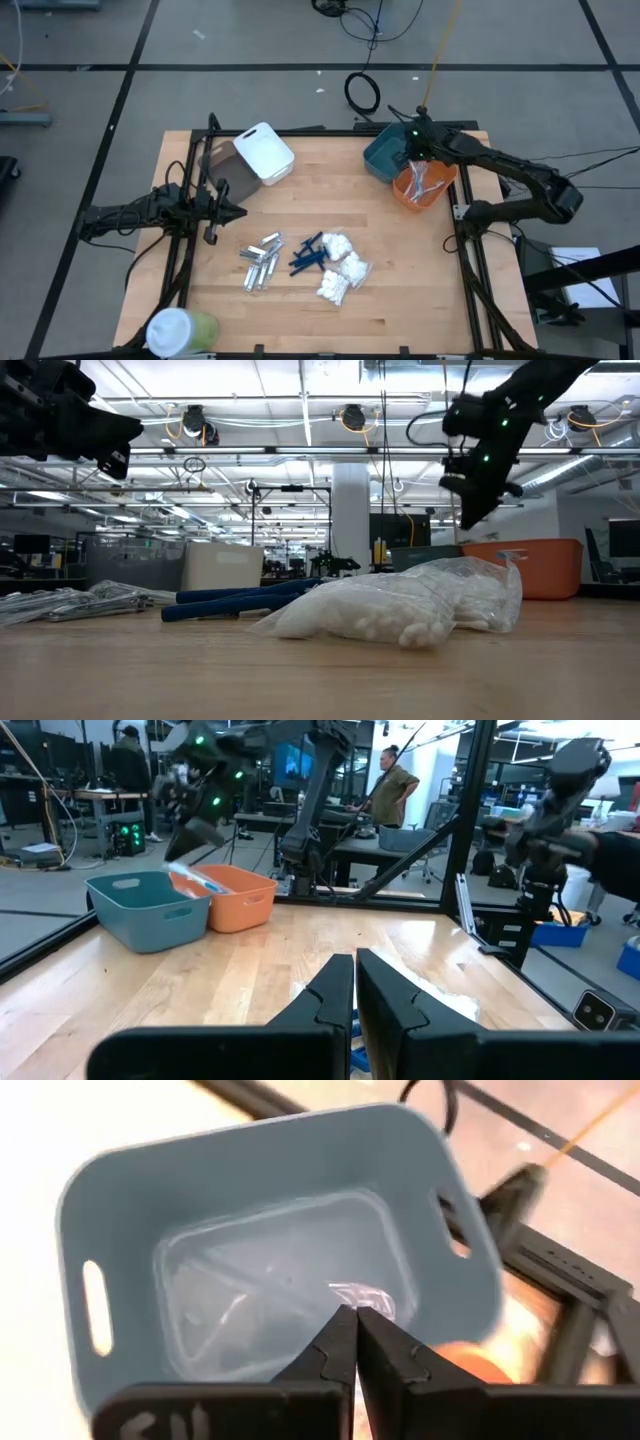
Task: Pick & Place Travel size toiletries
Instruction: Put the blue toothbrush into the orange bin, then put the top cotton pack into the green bin
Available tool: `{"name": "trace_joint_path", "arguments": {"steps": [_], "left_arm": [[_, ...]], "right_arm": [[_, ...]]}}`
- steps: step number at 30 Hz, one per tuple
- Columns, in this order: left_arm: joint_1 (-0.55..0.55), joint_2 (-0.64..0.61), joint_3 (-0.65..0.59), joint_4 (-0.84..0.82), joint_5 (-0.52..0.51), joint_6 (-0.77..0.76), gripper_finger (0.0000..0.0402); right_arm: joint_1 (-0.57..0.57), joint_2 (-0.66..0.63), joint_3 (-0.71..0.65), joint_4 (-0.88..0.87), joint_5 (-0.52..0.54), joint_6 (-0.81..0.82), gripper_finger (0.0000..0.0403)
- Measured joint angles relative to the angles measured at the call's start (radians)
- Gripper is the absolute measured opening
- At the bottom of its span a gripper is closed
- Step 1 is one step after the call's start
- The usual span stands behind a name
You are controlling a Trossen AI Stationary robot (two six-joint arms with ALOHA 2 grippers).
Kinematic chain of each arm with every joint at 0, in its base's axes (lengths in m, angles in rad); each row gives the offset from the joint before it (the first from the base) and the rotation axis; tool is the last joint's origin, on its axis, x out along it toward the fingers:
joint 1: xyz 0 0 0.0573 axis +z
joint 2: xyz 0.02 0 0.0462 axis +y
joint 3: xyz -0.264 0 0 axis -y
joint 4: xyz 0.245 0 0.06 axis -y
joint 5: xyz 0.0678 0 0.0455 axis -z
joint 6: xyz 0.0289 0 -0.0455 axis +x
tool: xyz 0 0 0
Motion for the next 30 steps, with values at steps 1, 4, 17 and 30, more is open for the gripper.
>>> {"name": "trace_joint_path", "arguments": {"steps": [1,4,17,30], "left_arm": [[0.000,0.000,0.000,0.000,0.000,0.000,0.0015],[0.000,0.000,0.000,0.000,0.000,0.000,0.0015],[0.000,0.000,0.000,0.000,0.000,0.000,0.0015],[0.000,0.000,0.000,0.000,0.000,0.000,0.0015]], "right_arm": [[0.014,-0.029,0.000,-0.026,0.027,0.021,0.0000],[0.061,-0.117,0.000,-0.122,0.130,0.083,0.0000],[0.154,-0.287,-0.097,-0.401,0.144,0.349,0.0001],[0.154,-0.286,-0.159,-0.304,0.140,0.307,0.0133]]}}
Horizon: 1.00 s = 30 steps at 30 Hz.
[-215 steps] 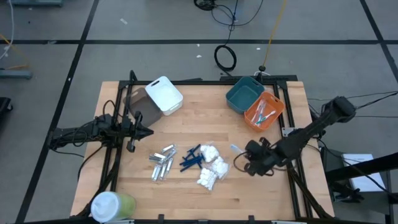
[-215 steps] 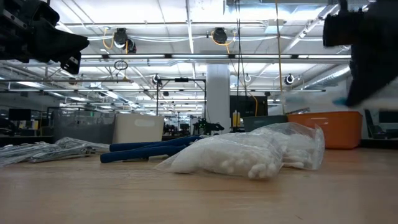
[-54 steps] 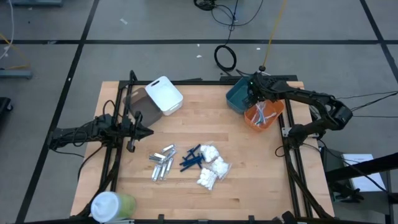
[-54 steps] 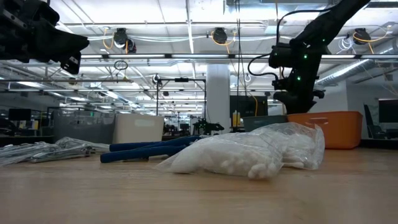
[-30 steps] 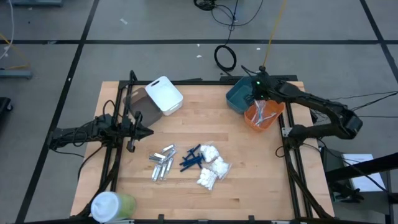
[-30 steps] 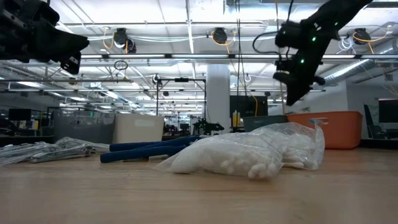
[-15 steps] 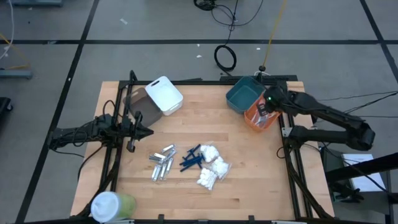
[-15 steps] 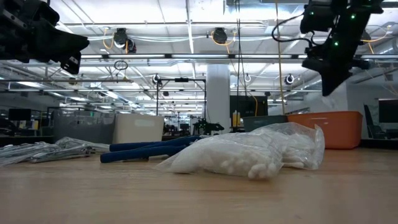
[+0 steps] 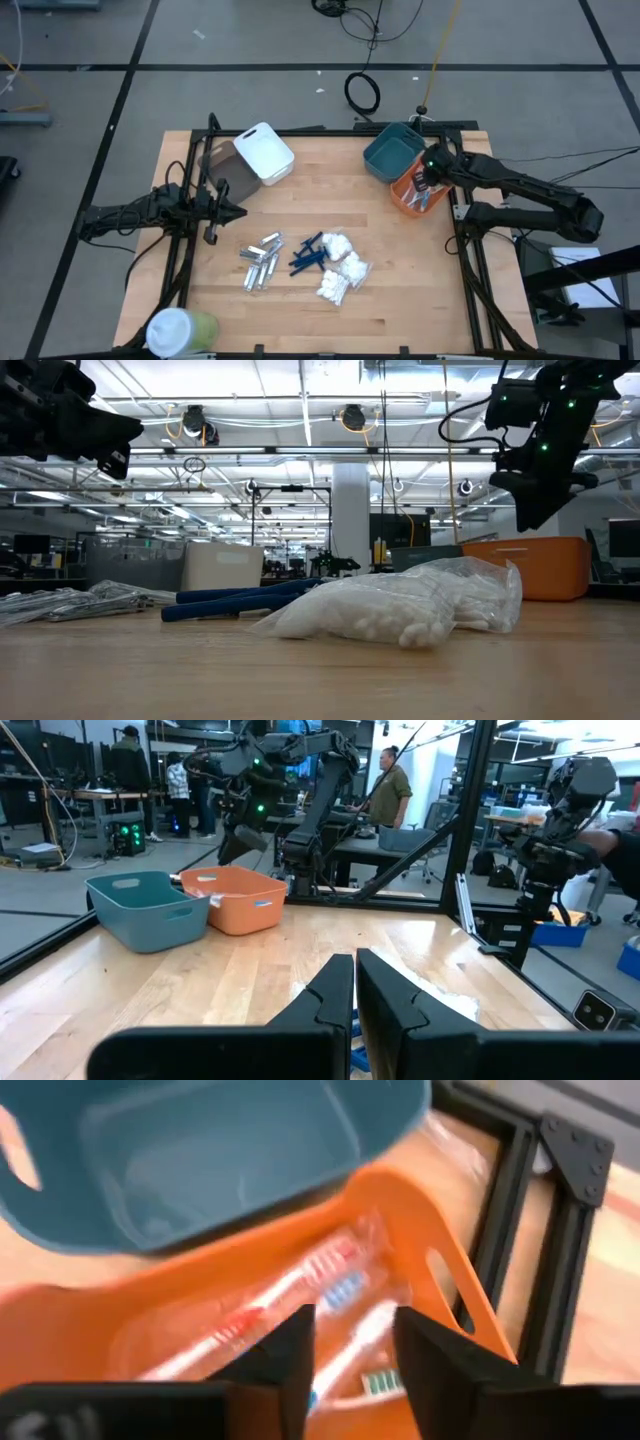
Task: Pick & Place Travel size toiletries
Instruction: Put the top cotton pack into the green bin
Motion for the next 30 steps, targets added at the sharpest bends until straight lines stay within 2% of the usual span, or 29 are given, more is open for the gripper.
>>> {"name": "trace_joint_path", "arguments": {"steps": [3,6,9,12,17,22,28,30], "left_arm": [[0.000,0.000,0.000,0.000,0.000,0.000,0.0015],[0.000,0.000,0.000,0.000,0.000,0.000,0.0015],[0.000,0.000,0.000,0.000,0.000,0.000,0.0015],[0.000,0.000,0.000,0.000,0.000,0.000,0.0015],[0.000,0.000,0.000,0.000,0.000,0.000,0.0015],[0.000,0.000,0.000,0.000,0.000,0.000,0.0015],[0.000,0.000,0.000,0.000,0.000,0.000,0.0015],[0.000,0.000,0.000,0.000,0.000,0.000,0.0015]], "right_arm": [[0.000,0.000,0.000,0.087,-0.034,-0.050,0.0168],[0.002,-0.001,0.000,0.237,-0.175,-0.113,0.0188],[0.040,-0.001,0.000,0.398,-0.326,-0.158,0.0193],[0.137,0.006,0.000,0.534,-0.396,-0.184,0.0187],[0.387,0.068,0.001,0.713,-0.354,-0.221,0.0182],[0.605,0.232,0.054,0.724,-0.233,-0.234,0.0181],[0.744,0.494,0.164,0.725,-0.211,-0.327,0.0181],[0.760,0.575,0.204,0.725,-0.240,-0.357,0.0181]]}}
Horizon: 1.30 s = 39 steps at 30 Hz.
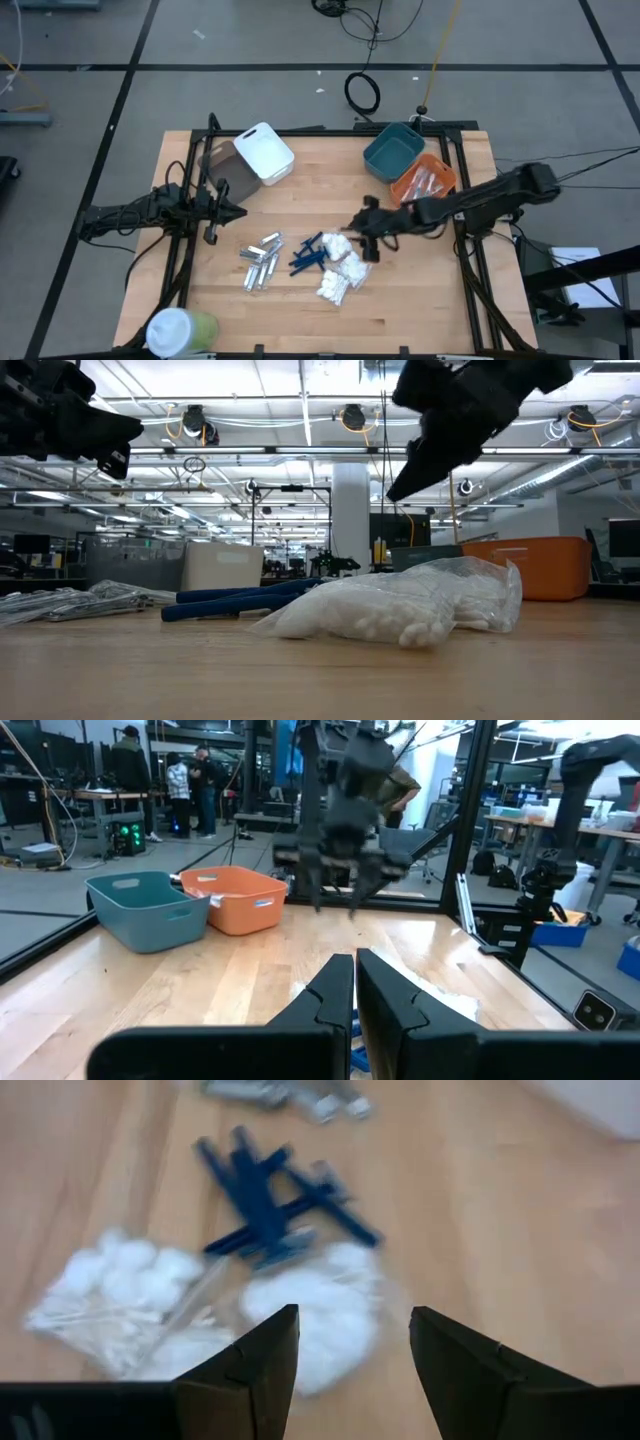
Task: Pick & Place Travel size toiletries
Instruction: Put the top cotton pack into the green bin
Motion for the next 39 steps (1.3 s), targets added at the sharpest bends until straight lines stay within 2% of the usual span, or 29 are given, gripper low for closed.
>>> {"name": "trace_joint_path", "arguments": {"steps": [5,8,12,16,22,27,35,39], "left_arm": [[0.000,0.000,0.000,0.000,0.000,0.000,0.0015],[0.000,0.000,0.000,0.000,0.000,0.000,0.0015],[0.000,0.000,0.000,0.000,0.000,0.000,0.0015],[0.000,0.000,0.000,0.000,0.000,0.000,0.0015],[0.000,0.000,0.000,0.000,0.000,0.000,0.0015],[0.000,0.000,0.000,0.000,0.000,0.000,0.0015],[0.000,0.000,0.000,0.000,0.000,0.000,0.0015],[0.000,0.000,0.000,0.000,0.000,0.000,0.0015]], "right_arm": [[-0.007,0.154,0.079,0.002,-0.071,-0.035,0.0181],[-0.015,0.217,0.101,0.000,-0.074,-0.065,0.0180],[-0.026,0.262,0.104,0.000,-0.084,-0.075,0.0180],[-0.043,0.297,0.104,-0.009,-0.150,-0.068,0.0180],[-0.056,0.325,0.105,-0.028,-0.154,-0.067,0.0177],[-0.060,0.323,0.105,-0.042,-0.154,-0.077,0.0134],[-0.082,0.321,0.104,-0.051,-0.154,-0.079,0.0012],[-0.088,0.292,0.102,-0.067,-0.149,-0.079,0.0008]]}}
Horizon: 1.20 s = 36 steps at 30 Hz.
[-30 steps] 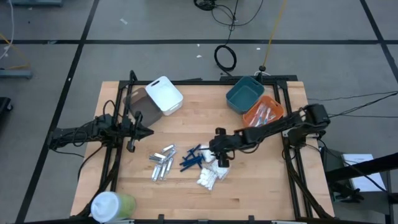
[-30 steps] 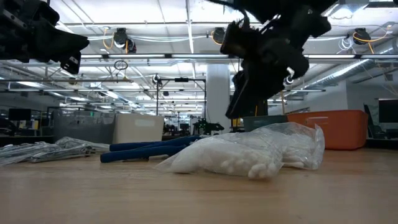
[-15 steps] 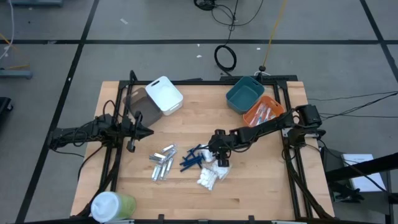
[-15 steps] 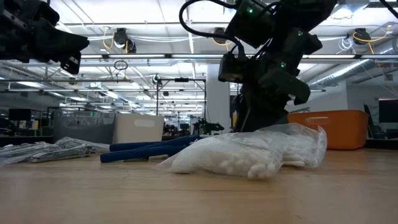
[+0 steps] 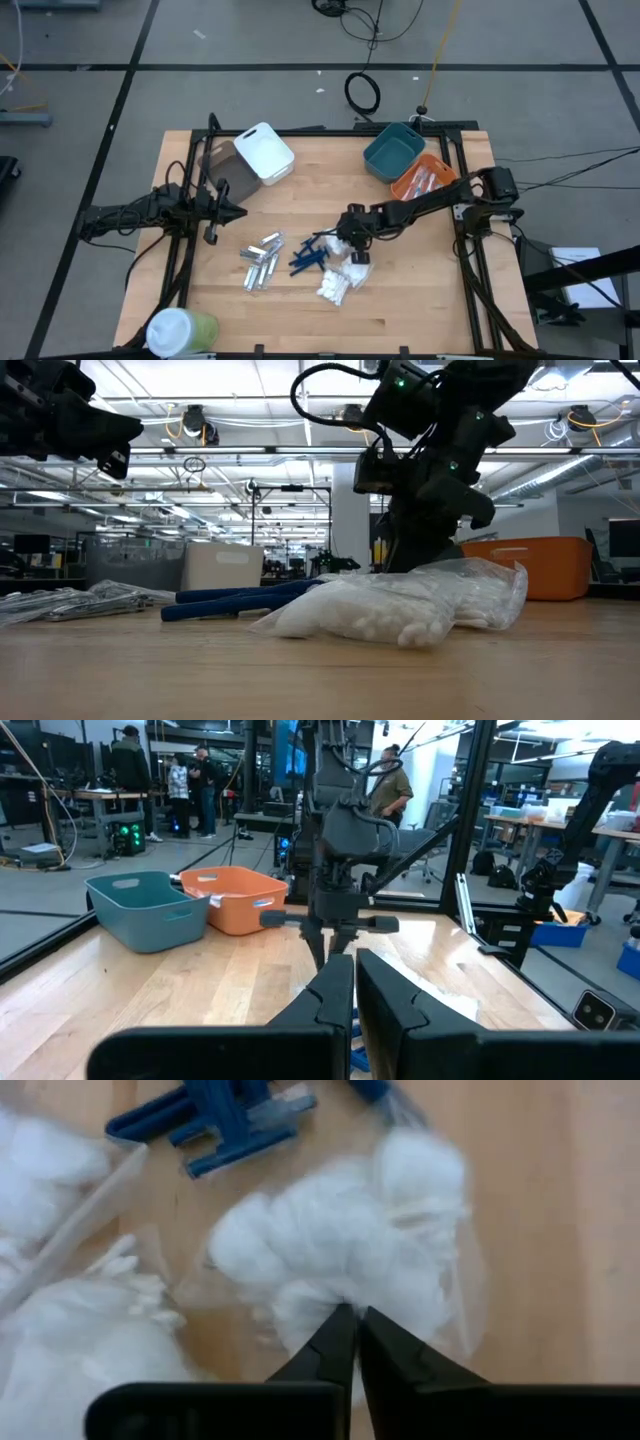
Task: Pick & Place Travel size toiletries
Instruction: Put the top cotton pack into the green bin
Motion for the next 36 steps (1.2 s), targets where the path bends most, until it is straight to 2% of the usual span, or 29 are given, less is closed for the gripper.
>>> {"name": "trace_joint_path", "arguments": {"steps": [6,11,14,20,25,36], "left_arm": [[0.000,0.000,0.000,0.000,0.000,0.000,0.0015],[0.000,0.000,0.000,0.000,0.000,0.000,0.0015],[0.000,0.000,0.000,0.000,0.000,0.000,0.0015],[0.000,0.000,0.000,0.000,0.000,0.000,0.0015],[0.000,0.000,0.000,0.000,0.000,0.000,0.0015],[0.000,0.000,0.000,0.000,0.000,0.000,0.0015]], "right_arm": [[-0.013,-0.130,0.000,-0.003,0.010,-0.018,0.0002],[-0.036,-0.279,0.000,-0.024,0.077,-0.023,0.0001],[-0.064,-0.368,0.000,-0.080,0.159,-0.025,0.0001],[-0.162,-0.504,0.000,-0.236,0.404,0.005,0.0001],[-0.286,-0.559,0.000,-0.325,0.497,0.026,0.0000],[-0.562,-0.572,-0.115,-0.305,0.505,0.004,0.0001]]}}
